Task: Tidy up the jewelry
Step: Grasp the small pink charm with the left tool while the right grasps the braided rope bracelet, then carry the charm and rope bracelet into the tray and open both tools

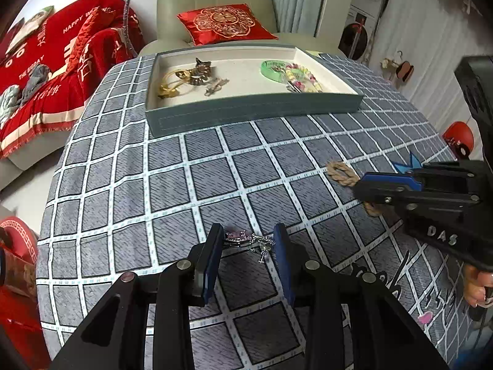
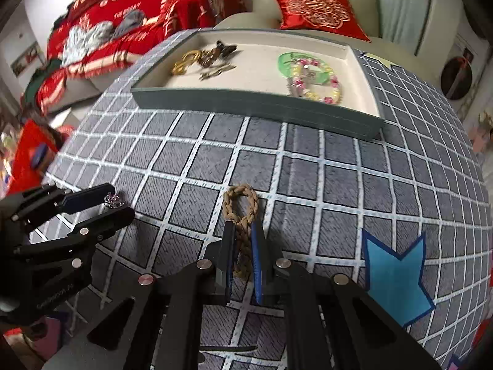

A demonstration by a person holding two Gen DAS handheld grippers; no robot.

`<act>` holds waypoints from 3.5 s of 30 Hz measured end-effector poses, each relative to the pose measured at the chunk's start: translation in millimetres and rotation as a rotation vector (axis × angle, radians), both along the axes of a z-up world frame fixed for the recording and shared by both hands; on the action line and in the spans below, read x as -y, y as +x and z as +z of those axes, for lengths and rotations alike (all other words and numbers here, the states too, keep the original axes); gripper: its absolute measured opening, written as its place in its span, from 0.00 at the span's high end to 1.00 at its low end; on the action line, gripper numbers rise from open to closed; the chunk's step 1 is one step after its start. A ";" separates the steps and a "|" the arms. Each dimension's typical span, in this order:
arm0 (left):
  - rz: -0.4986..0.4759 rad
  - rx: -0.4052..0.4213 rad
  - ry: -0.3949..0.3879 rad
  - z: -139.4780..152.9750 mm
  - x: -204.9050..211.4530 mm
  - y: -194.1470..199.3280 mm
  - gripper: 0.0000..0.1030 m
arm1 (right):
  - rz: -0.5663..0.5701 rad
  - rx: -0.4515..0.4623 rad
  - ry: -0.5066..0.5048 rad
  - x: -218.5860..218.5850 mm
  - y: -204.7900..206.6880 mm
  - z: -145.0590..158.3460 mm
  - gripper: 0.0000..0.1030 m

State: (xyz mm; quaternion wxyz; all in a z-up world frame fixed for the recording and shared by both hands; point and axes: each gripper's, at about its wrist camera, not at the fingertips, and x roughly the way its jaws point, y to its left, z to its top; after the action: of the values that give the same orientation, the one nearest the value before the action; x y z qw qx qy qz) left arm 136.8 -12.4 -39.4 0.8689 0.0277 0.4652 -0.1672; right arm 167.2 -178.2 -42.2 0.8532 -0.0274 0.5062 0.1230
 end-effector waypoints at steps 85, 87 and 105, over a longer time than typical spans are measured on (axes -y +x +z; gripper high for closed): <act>0.090 0.039 0.047 3.4 21.7 181.5 0.51 | -0.175 0.015 0.254 27.8 161.8 13.7 0.41; 0.089 0.041 0.055 3.5 23.2 181.1 0.51 | -0.183 0.034 0.266 30.3 155.1 20.6 0.40; 0.116 0.124 0.087 21.9 28.4 171.5 0.17 | -0.242 0.051 0.311 51.6 123.3 37.7 0.32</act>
State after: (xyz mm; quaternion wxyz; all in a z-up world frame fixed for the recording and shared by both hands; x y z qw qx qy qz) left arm 308.3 -40.8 -17.5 0.9022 0.0488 0.4180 -0.0944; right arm 290.6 -229.8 -4.5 0.8683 0.1625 0.4588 0.0954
